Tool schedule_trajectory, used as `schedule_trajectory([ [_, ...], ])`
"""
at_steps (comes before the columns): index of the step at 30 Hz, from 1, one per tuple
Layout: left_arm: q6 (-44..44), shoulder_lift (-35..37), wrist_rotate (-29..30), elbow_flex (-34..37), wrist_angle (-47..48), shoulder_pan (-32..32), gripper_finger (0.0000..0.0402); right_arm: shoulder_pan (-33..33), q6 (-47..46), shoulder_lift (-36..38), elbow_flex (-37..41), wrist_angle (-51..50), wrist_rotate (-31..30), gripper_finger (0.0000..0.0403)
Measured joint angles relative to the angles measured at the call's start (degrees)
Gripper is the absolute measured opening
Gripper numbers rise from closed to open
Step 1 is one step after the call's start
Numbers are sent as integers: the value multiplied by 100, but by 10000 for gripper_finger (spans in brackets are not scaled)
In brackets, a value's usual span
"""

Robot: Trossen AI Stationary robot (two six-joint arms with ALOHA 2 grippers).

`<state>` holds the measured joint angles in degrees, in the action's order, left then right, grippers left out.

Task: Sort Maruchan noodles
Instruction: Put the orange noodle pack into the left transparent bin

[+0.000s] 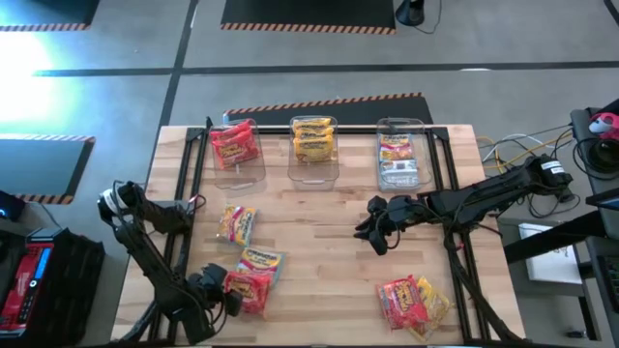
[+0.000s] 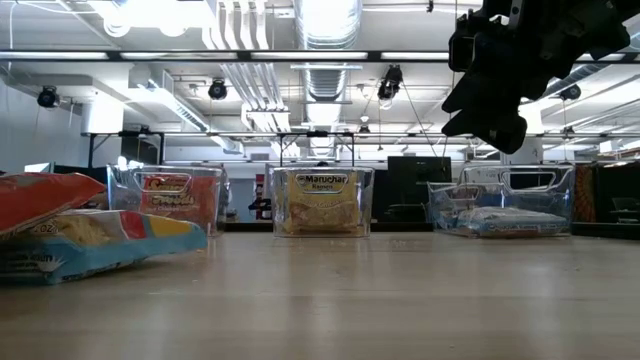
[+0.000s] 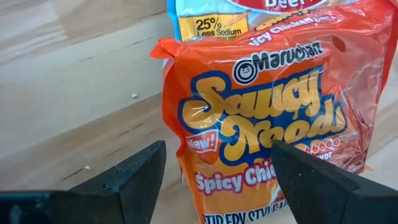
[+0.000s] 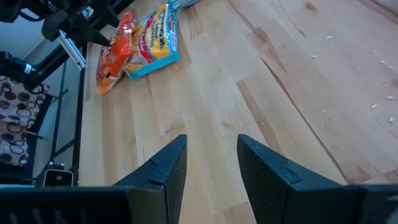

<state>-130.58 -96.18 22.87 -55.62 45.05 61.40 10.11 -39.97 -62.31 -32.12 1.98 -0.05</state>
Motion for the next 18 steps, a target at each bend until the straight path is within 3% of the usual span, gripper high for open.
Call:
schedule_trajectory([
  [18,21,17,-177,5,-439,5,267,-19,2,-1,0,2,-3,132],
])
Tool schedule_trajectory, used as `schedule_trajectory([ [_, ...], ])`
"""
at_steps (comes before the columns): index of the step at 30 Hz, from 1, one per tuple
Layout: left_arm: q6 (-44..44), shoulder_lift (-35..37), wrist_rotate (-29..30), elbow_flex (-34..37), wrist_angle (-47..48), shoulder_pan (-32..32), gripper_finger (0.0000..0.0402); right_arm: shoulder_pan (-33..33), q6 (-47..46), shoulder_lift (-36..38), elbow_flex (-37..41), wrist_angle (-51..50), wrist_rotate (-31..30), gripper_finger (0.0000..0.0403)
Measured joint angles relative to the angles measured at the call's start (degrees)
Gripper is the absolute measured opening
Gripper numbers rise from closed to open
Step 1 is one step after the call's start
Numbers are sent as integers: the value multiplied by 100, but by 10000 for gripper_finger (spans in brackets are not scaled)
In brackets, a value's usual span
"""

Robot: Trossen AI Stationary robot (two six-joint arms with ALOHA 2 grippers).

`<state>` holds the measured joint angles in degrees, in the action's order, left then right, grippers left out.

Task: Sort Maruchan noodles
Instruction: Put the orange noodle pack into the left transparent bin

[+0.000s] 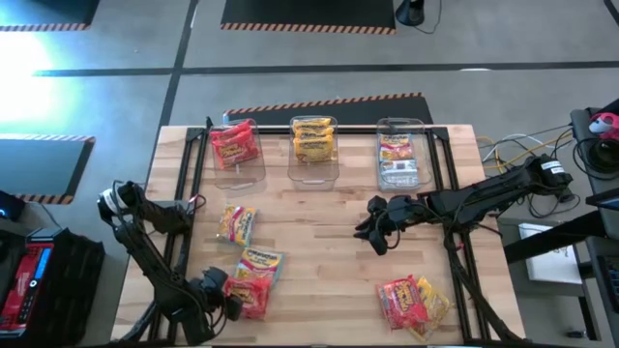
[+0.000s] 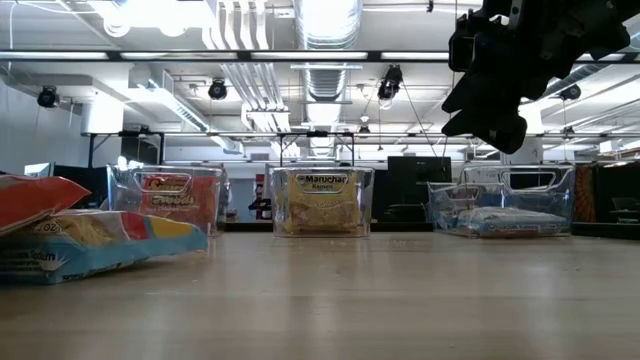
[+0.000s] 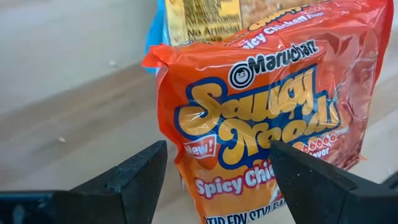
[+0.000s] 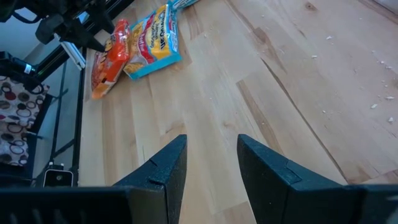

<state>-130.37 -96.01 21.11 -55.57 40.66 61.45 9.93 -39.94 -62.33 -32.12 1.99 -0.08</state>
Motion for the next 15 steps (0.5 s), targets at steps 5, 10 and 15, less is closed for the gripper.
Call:
schedule_trajectory([
  [5,-128,-7,-5,0,-89,0,267,-21,4,-7,0,0,-4,132],
  [10,-274,-7,-7,2,-236,0,267,-20,-139,-41,4,196,-395,132],
  [15,-220,-7,-5,2,-463,0,267,-21,-1289,-154,4,789,-636,132],
])
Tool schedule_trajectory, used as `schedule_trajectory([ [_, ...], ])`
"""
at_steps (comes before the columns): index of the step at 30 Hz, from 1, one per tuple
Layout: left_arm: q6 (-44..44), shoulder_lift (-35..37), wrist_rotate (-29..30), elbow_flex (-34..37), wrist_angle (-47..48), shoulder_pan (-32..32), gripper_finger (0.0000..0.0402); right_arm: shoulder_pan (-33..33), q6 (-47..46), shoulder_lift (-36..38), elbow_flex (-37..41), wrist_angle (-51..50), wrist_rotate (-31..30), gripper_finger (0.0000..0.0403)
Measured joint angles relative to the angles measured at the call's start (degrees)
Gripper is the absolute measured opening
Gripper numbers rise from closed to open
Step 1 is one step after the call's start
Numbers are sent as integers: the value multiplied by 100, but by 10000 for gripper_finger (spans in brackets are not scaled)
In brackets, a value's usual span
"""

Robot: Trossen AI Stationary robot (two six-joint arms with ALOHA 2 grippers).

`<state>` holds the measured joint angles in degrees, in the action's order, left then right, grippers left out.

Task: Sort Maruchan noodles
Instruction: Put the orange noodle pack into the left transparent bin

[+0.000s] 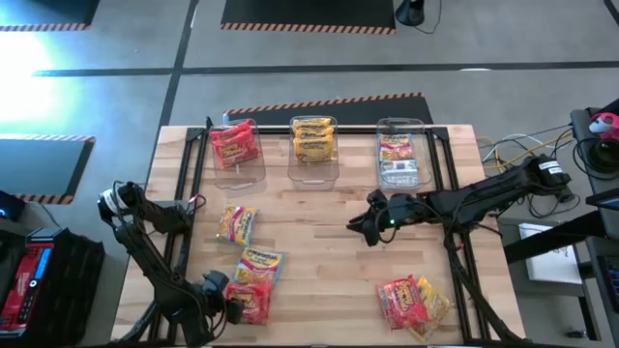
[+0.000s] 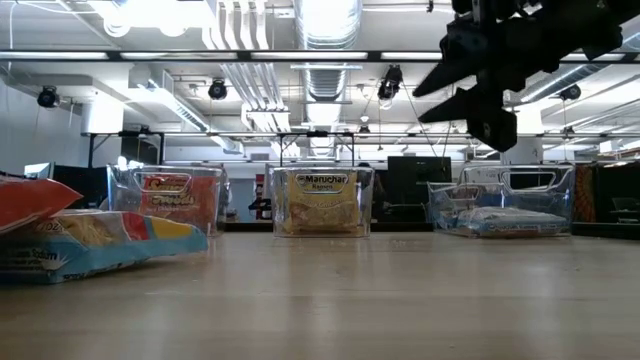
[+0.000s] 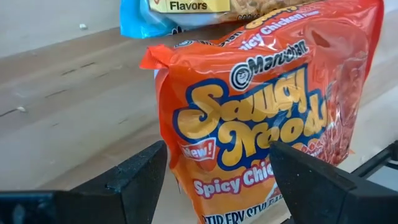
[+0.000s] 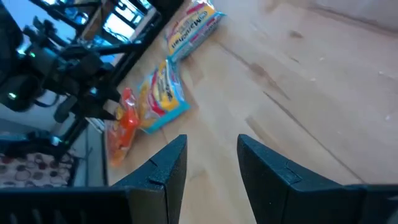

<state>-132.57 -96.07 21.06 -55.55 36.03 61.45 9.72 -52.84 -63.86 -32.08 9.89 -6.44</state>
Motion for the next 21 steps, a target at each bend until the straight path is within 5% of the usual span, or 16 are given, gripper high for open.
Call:
schedule_trajectory([
  [11,6,-7,26,0,-4,2,267,0,-665,-10,0,250,-559,132],
  [16,9,-36,20,0,-4,2,267,177,-702,-59,-5,1210,-575,132],
  [21,48,-37,-88,0,-6,0,267,537,-678,-526,-520,1327,-959,132],
])
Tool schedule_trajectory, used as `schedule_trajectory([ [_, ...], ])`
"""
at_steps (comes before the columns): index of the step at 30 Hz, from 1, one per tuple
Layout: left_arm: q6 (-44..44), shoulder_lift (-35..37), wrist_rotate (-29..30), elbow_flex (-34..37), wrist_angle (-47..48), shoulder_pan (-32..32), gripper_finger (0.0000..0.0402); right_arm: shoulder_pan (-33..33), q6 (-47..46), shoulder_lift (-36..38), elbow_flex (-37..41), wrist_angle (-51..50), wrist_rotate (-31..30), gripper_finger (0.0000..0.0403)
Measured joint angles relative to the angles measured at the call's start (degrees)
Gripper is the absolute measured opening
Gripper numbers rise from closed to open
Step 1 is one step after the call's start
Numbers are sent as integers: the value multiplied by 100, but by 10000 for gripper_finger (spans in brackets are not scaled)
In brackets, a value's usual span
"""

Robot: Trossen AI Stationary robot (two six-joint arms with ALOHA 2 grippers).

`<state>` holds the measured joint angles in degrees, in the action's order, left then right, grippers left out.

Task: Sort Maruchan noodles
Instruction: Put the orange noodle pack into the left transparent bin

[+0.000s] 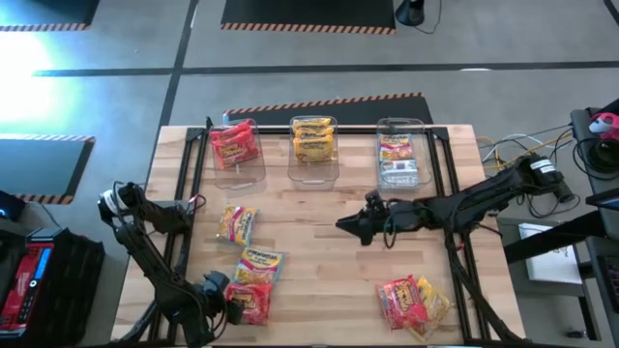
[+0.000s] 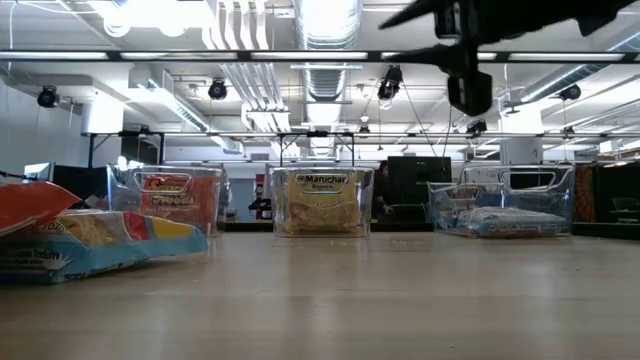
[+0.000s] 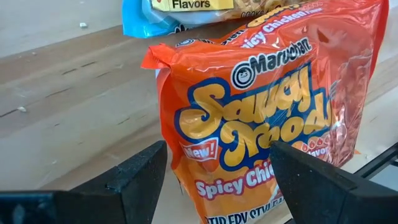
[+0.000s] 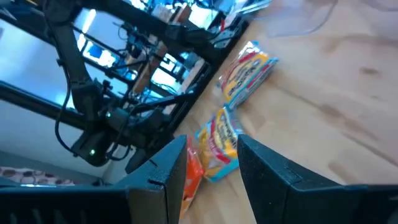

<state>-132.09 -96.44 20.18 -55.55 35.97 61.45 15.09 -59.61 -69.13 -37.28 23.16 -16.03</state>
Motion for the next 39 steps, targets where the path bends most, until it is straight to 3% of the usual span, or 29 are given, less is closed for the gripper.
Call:
schedule_trajectory([
  [12,106,0,-7,18,-13,-11,267,468,-4,-2149,-1948,-72,540,132],
  [25,297,-189,482,86,-326,-24,267,858,-1111,-4256,-3530,-39,1532,132],
  [32,289,-359,716,87,-606,-75,267,879,-1366,-4909,-4082,-46,1922,133],
  [39,450,-582,944,83,-1190,-140,267,879,-1459,-5111,-4147,-244,2103,156],
])
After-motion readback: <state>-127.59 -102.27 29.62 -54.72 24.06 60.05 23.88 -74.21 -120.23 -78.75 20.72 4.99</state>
